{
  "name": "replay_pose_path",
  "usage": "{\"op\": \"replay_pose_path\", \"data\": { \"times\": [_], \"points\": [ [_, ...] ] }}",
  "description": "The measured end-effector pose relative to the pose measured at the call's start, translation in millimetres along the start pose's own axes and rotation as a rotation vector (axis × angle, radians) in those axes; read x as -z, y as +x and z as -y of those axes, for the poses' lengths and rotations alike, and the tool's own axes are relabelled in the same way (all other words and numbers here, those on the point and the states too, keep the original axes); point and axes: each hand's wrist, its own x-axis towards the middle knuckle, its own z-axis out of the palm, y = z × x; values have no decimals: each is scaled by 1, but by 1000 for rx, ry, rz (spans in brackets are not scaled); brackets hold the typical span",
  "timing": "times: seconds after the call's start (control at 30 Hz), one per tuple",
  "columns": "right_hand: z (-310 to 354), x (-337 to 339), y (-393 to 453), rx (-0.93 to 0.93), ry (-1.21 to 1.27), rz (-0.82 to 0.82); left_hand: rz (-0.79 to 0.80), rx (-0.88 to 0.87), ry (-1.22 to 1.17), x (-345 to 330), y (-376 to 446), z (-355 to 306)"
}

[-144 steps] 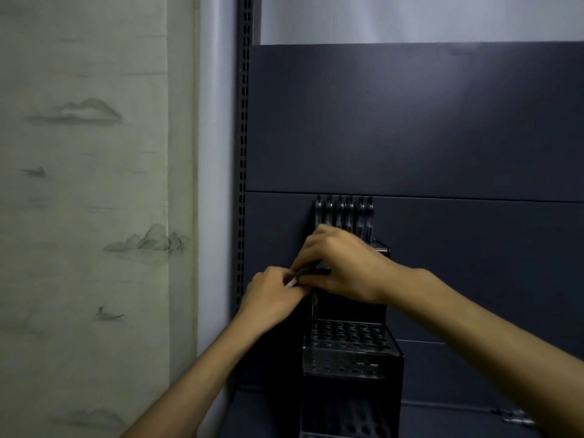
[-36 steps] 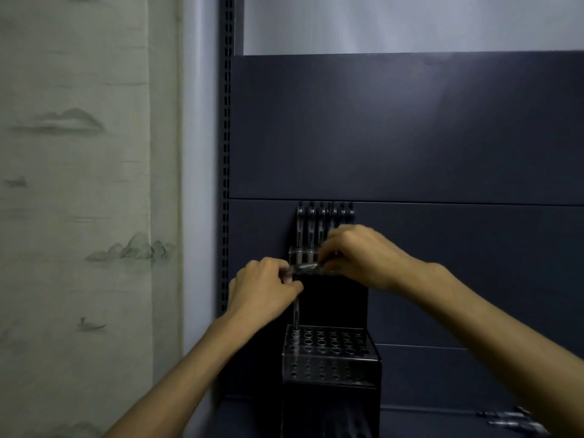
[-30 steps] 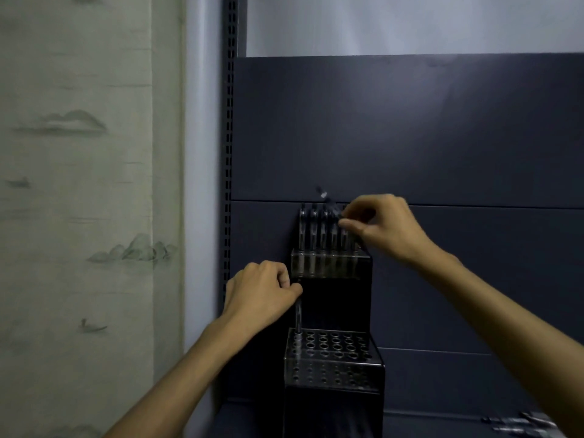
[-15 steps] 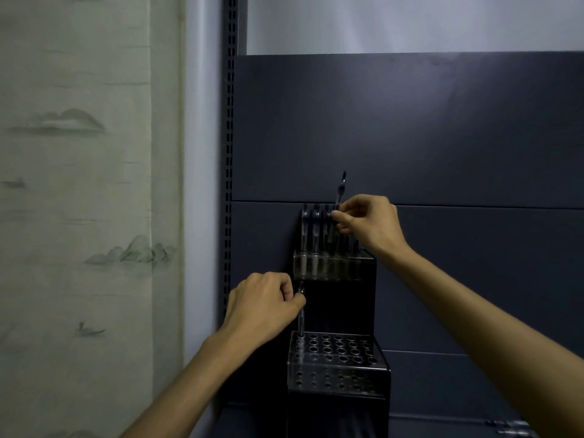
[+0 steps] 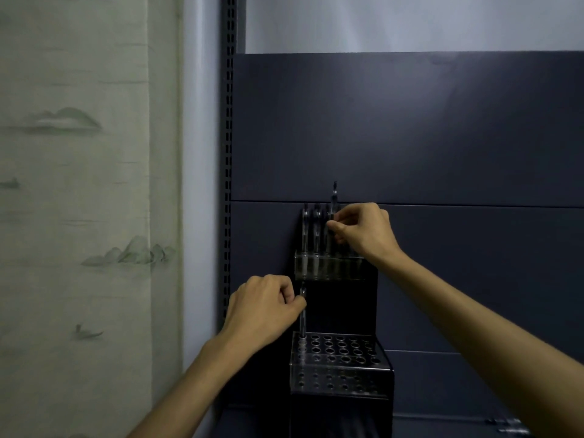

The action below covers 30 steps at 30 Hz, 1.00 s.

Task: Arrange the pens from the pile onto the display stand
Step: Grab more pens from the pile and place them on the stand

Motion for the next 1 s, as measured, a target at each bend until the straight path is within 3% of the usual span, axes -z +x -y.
{"op": "replay_pose_path", "data": {
  "times": [0.13, 0.27, 0.73, 0.87, 1.0],
  "points": [
    [2, -2, -1, 20, -118, -43, 6, 0, 0, -1, -1, 2],
    [1, -6, -5, -3, -196, 40, 21, 7, 15, 0, -2, 3],
    [-4, -9, -23, -21, -271, 68, 44, 9, 70, 8, -7, -1],
    [1, 0, -34, 37, -291, 50, 21, -25, 53, 9, -12, -9],
    [-1, 25, -64, 168, -433, -68, 19, -91, 24, 6, -15, -22]
  ]
}}
